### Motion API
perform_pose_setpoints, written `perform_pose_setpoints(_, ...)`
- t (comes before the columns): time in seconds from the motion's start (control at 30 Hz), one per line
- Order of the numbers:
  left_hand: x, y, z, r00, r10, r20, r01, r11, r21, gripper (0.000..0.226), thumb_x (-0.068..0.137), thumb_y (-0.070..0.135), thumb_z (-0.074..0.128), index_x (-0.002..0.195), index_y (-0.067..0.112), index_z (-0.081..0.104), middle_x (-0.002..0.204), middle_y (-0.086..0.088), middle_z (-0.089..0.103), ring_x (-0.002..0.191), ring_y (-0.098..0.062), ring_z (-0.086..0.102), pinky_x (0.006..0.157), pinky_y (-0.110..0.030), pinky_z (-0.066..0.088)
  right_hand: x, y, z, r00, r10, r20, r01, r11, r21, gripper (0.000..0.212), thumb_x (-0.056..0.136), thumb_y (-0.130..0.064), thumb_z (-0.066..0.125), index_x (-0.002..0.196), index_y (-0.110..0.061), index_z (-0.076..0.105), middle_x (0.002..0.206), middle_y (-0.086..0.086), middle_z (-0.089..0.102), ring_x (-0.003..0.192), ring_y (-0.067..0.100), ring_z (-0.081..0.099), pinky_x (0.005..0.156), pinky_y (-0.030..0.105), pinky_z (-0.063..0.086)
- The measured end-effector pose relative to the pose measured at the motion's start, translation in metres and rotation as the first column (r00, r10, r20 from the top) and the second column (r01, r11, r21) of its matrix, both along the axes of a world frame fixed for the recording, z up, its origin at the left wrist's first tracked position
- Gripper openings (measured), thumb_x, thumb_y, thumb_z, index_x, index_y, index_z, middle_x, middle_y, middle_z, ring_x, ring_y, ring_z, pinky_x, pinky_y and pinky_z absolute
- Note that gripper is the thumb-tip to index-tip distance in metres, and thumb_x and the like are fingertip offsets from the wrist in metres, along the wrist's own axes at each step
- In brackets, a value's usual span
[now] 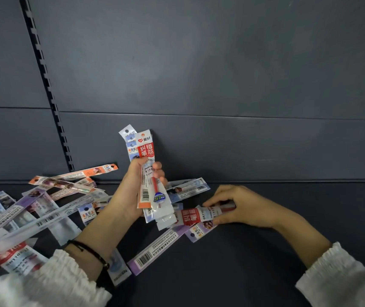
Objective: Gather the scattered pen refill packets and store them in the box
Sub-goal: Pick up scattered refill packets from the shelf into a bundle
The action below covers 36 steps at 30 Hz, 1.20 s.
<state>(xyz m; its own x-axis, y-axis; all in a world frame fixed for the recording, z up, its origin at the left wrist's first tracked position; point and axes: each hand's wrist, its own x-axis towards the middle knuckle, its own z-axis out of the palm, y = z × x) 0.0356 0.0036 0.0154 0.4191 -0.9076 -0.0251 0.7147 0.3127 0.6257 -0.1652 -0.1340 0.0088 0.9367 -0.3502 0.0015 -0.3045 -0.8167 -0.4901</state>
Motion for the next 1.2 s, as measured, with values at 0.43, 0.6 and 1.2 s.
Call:
perform_pose_setpoints(0.43,0.006,-0.004,-0.007,0.996,-0.017,0.089,0.015,1.000,0.025,0.027,0.090,0.046,0.054,0.096,0.020,0.056,0.053,0.006,0.041,0.039,-0.004,0.039,0.040,-0.015,0.038,-0.007,-0.002,0.007,0.997,-0.003,-0.078,0.013,0.991,0.131,0.035,0.077,-0.023,0.077,0.107,-0.037,0.065,0.112,-0.017,0.063,0.108,0.000,0.055,0.097,0.031,0.049)
perform_pose_setpoints(0.6,0.005,-0.001,-0.005,0.995,0.045,0.087,-0.045,0.999,0.001,0.027,0.084,0.041,0.058,0.099,0.018,0.058,0.057,0.006,0.044,0.041,-0.003,0.041,0.042,-0.015,0.038,-0.010,-0.003,0.009,0.992,-0.080,-0.095,0.092,0.988,0.124,0.028,0.078,-0.023,0.077,0.104,-0.031,0.068,0.108,-0.016,0.065,0.104,0.000,0.059,0.096,0.029,0.050)
perform_pose_setpoints(1.2,-0.039,-0.002,-0.009,0.897,-0.169,0.409,0.076,0.969,0.233,0.040,0.083,0.037,0.061,0.115,0.014,0.059,0.107,-0.010,0.074,0.092,-0.021,0.073,0.073,-0.035,0.058,0.021,0.038,0.007,0.769,-0.517,0.376,0.112,0.688,0.717,0.048,0.077,-0.010,0.076,0.118,-0.024,0.054,0.094,0.005,0.071,0.084,0.017,0.072,0.076,0.037,0.057)
